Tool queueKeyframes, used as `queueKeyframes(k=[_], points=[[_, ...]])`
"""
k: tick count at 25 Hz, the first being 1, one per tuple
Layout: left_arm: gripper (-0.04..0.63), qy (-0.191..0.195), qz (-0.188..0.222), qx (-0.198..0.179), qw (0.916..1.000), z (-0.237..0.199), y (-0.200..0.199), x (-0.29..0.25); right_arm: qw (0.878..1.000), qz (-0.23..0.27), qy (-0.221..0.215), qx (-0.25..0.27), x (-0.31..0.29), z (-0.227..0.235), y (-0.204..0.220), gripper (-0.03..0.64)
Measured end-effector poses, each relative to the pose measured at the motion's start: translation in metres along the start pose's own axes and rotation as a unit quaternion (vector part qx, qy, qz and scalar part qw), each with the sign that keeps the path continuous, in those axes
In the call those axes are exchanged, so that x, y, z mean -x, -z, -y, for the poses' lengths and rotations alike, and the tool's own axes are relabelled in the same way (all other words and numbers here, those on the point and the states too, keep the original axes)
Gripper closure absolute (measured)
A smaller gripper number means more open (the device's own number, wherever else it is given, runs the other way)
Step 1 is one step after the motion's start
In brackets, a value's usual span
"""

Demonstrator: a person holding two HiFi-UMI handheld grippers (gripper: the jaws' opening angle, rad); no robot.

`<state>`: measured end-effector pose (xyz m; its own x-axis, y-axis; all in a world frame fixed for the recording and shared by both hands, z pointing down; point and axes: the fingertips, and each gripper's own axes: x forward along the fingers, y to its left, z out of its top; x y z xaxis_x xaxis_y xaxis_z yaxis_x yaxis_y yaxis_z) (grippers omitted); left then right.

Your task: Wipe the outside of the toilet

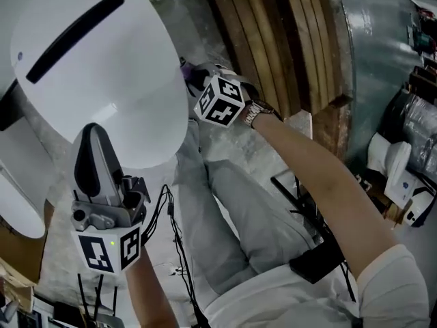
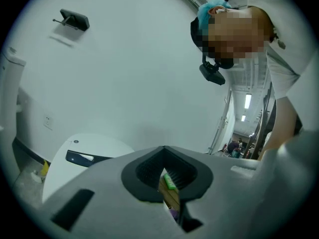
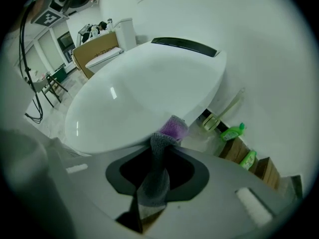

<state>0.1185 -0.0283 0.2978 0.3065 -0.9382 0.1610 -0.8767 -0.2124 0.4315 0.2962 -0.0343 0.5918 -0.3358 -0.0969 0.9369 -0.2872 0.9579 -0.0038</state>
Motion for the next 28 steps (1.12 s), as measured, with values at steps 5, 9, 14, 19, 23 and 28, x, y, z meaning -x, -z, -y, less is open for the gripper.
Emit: queueKeyframes(k=[5,9,14,19,23,28], points=[[0.592,0.018,-0.011,-0.006,0.9998,0.027,0.01,0.017,0.999,0.003,0.0,-0.043,0.004,-0.043,0.018,0.528],[0.592,0.029,-0.002,-0.001,0.9996,0.059,0.011,0.036,0.997,0.012,0.002,-0.073,0.013,-0.073,0.031,0.526],[0.592,0.031,0.004,-0.008,0.9995,0.082,0.009,0.074,0.996,0.015,-0.003,-0.09,0.018,-0.121,0.041,0.526],[0.592,0.004,-0.006,-0.015,0.9999,0.083,0.014,0.124,0.994,0.012,-0.019,-0.11,0.02,-0.168,0.053,0.526],[0.592,-0.013,-0.01,-0.018,0.9997,0.066,0.019,0.158,0.988,0.015,-0.007,-0.155,0.016,-0.187,0.05,0.526],[0.592,-0.02,0.013,-0.016,0.9996,0.035,0.011,0.188,0.966,0.015,0.036,-0.254,0.013,-0.19,0.048,0.528]])
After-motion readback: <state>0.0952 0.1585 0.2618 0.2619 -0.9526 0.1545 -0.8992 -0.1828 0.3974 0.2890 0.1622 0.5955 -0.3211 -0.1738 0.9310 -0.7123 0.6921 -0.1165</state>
